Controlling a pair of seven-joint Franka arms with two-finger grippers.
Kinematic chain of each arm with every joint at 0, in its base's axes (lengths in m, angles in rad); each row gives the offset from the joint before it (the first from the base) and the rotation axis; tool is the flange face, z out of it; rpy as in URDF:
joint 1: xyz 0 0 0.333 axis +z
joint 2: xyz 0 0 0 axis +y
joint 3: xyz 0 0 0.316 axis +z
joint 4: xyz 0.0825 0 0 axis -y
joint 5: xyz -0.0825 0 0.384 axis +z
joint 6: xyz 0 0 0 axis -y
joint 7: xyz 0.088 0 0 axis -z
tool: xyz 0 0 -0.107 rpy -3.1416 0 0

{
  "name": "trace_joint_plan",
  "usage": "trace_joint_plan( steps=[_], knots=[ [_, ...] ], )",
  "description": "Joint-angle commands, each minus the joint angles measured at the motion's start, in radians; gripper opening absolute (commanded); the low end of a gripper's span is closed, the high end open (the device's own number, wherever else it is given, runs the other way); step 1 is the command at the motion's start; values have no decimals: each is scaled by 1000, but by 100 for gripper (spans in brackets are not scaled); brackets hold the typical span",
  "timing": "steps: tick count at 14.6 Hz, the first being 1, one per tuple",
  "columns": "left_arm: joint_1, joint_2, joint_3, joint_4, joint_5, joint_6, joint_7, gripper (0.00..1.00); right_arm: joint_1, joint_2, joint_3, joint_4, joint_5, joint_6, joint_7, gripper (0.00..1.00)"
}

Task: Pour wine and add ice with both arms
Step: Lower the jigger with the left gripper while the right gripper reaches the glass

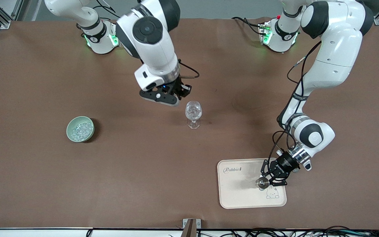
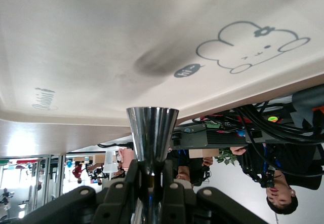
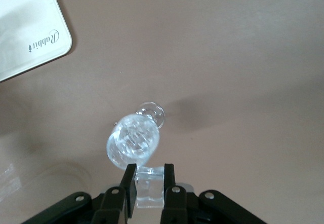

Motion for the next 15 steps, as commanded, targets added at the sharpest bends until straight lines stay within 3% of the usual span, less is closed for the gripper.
trace_joint_plan(
  steps=[1, 8, 9, 10, 11, 12, 15],
  knots=[
    [14, -19, 4, -37, -27, -69, 72, 9, 48, 96, -16, 78, 8, 33, 44, 0],
    [49, -13, 4, -106, -120, -189, 207, 20, 63, 162, -18, 75, -61, 87, 70, 1],
    [60, -10, 4, -111, -120, -210, 212, 30, 65, 169, -18, 74, -66, 110, 70, 1],
    [63, -12, 4, -114, -120, -214, 210, 69, 68, 169, -16, 74, -64, 106, 70, 2],
    [63, -12, 4, -114, -120, -218, 212, 96, 71, 166, -16, 74, -63, 101, 70, 2],
    [63, -12, 4, -114, -120, -218, 212, 100, 76, 166, -16, 74, -61, 101, 71, 2],
    [68, -18, 11, -123, -111, -218, 210, 100, 77, 167, -16, 72, -63, 101, 81, 2]
  ],
)
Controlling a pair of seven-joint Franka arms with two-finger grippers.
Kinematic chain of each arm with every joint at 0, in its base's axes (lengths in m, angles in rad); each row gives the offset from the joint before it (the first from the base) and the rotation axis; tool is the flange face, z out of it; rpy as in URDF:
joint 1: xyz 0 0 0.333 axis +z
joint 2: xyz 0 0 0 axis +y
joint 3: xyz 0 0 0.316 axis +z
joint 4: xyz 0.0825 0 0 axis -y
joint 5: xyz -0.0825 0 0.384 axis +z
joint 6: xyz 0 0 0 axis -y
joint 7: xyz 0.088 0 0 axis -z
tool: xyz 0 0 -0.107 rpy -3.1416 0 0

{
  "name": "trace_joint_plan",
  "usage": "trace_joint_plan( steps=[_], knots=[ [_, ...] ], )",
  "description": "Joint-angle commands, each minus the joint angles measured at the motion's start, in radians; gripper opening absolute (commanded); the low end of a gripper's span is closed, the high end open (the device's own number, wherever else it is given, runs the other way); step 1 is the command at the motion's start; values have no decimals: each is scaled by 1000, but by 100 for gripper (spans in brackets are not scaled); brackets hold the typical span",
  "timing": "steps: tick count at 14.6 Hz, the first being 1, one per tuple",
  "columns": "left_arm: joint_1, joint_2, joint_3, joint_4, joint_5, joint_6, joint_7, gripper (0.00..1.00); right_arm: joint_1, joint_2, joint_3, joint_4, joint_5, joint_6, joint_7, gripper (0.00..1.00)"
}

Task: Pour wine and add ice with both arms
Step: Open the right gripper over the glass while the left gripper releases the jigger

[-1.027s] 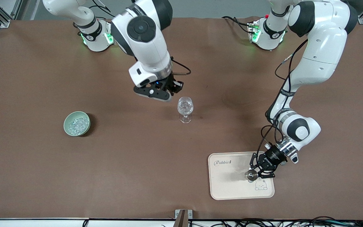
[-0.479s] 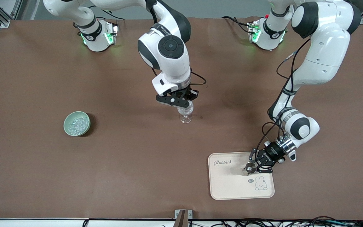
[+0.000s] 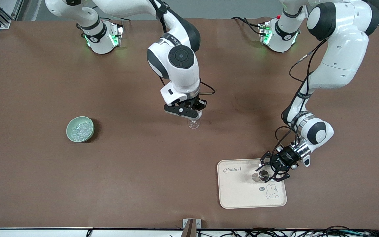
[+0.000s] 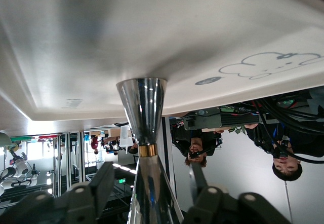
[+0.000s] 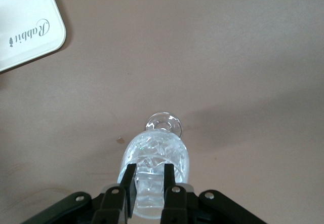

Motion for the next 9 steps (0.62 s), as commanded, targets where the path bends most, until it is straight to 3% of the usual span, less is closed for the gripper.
trace_joint_plan(
  steps=[1, 3, 9],
  knots=[
    [5, -22, 18, -27, -13, -16, 18, 100, 5, 2, 1, 17, -19, -7, 25, 2],
    [8, -45, 38, -50, 46, -30, 22, 100, 5, 2, 1, 14, -21, -7, 26, 5],
    [35, -82, 159, -17, 443, -251, 8, 100, 6, 2, -1, 4, -45, -31, 26, 7]
  ],
)
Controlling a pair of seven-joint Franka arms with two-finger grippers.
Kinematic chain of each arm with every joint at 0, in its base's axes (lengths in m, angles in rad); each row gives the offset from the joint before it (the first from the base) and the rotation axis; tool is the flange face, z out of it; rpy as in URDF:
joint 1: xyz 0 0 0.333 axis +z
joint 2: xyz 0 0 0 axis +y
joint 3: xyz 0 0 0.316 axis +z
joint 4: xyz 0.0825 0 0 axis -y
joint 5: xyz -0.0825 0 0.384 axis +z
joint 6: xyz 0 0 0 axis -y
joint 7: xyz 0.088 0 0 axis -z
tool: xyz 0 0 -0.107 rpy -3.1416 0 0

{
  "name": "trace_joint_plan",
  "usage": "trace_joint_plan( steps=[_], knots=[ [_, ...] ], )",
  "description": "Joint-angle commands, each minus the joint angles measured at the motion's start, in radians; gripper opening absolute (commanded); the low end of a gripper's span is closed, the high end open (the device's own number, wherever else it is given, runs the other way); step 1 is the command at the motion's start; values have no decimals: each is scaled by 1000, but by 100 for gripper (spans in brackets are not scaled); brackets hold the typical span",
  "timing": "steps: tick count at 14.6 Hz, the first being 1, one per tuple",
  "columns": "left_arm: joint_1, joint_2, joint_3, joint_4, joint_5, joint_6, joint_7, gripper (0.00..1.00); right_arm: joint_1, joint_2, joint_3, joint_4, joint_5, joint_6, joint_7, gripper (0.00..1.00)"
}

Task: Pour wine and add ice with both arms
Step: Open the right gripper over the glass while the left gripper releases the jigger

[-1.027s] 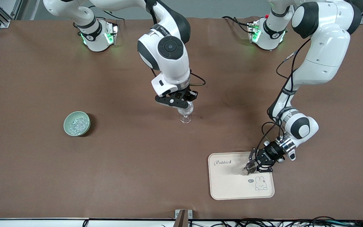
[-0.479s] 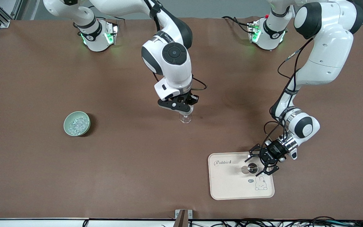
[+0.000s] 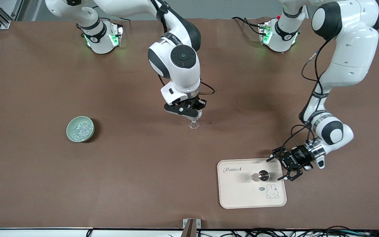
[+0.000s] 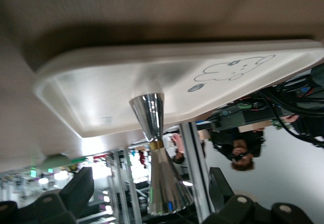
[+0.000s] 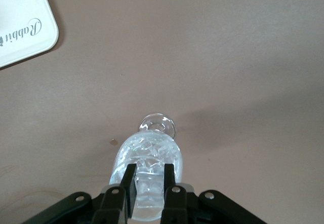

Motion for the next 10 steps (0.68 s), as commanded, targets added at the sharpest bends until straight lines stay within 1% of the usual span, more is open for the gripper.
trace_joint_plan(
  steps=[1, 2, 3, 5, 6, 7, 8, 10],
  knots=[
    [7, -54, 41, 10, 212, -107, -10, 100, 5, -1, 0, 0, -21, -11, 25, 7],
    [10, -64, 45, 44, 308, -134, -36, 100, 5, -1, 0, 2, -21, -12, 25, 10],
    [16, -91, 45, 85, 431, -165, -60, 100, 5, -1, 2, 2, -21, -12, 23, 17],
    [21, -132, 37, 177, 670, -203, -70, 100, 5, 0, 2, 2, -20, -11, 23, 25],
    [19, -146, 34, 220, 764, -225, -68, 100, 5, 2, 2, 2, -20, -9, 25, 30],
    [19, -165, 34, 244, 839, -239, -68, 100, 5, 2, 3, 2, -18, -9, 25, 33],
    [19, -197, 34, 247, 893, -239, -65, 100, 5, 2, 3, 2, -17, -11, 23, 35],
    [19, -234, 51, 255, 923, -221, -59, 100, 5, 2, 3, 2, -14, -8, 25, 39]
  ],
)
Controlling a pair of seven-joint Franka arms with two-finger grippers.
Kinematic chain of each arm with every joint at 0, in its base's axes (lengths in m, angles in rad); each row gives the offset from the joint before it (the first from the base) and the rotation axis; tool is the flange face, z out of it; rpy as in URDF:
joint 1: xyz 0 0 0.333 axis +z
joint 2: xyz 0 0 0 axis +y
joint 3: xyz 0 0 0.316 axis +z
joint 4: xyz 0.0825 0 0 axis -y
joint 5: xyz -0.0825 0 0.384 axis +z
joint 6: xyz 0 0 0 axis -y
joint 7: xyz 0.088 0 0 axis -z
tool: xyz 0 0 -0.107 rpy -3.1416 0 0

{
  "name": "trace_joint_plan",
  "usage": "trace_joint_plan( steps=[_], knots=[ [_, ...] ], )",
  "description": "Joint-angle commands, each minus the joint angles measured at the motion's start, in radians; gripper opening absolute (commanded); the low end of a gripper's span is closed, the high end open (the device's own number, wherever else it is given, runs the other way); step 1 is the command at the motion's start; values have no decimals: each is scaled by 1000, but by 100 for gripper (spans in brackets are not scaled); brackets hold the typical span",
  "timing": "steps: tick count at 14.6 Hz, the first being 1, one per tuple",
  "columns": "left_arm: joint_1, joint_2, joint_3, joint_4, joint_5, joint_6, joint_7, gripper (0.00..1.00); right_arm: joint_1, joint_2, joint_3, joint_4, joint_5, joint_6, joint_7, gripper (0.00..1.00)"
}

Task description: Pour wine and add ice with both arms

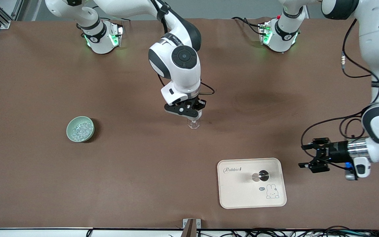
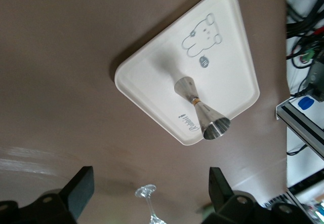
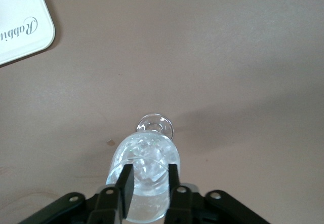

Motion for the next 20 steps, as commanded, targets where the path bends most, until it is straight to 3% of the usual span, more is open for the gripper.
trace_joint_plan(
  steps=[1, 3, 6, 9, 12, 14, 17, 20],
  knots=[
    [-3, -40, 32, 36, 41, 9, 11, 100, 4, -1, 2, 2, -8, -4, 24, 42],
    [-6, -83, 41, 65, 41, 10, 14, 100, 2, -3, 4, 5, -7, -8, 19, 55],
    [-7, -207, 52, 62, 58, 9, 15, 100, -10, -19, -1, 10, -13, -11, 18, 99],
    [-44, -321, 40, 59, 292, -5, 130, 100, -24, -62, -12, 14, -18, -63, 16, 100],
    [-87, -405, 31, 53, 450, -80, 267, 100, -42, -148, -64, 10, -65, -111, 5, 100],
    [-99, -454, 20, 50, 492, -137, 392, 100, -77, -211, -91, 8, -113, -180, -56, 100],
    [-121, -535, 18, 36, 576, -226, 529, 100, -195, -330, -96, 8, -114, -308, -238, 100],
    [-138, -655, -21, -63, 642, -256, 543, 100, -301, -404, -98, 11, -110, -395, -427, 100]
  ],
)
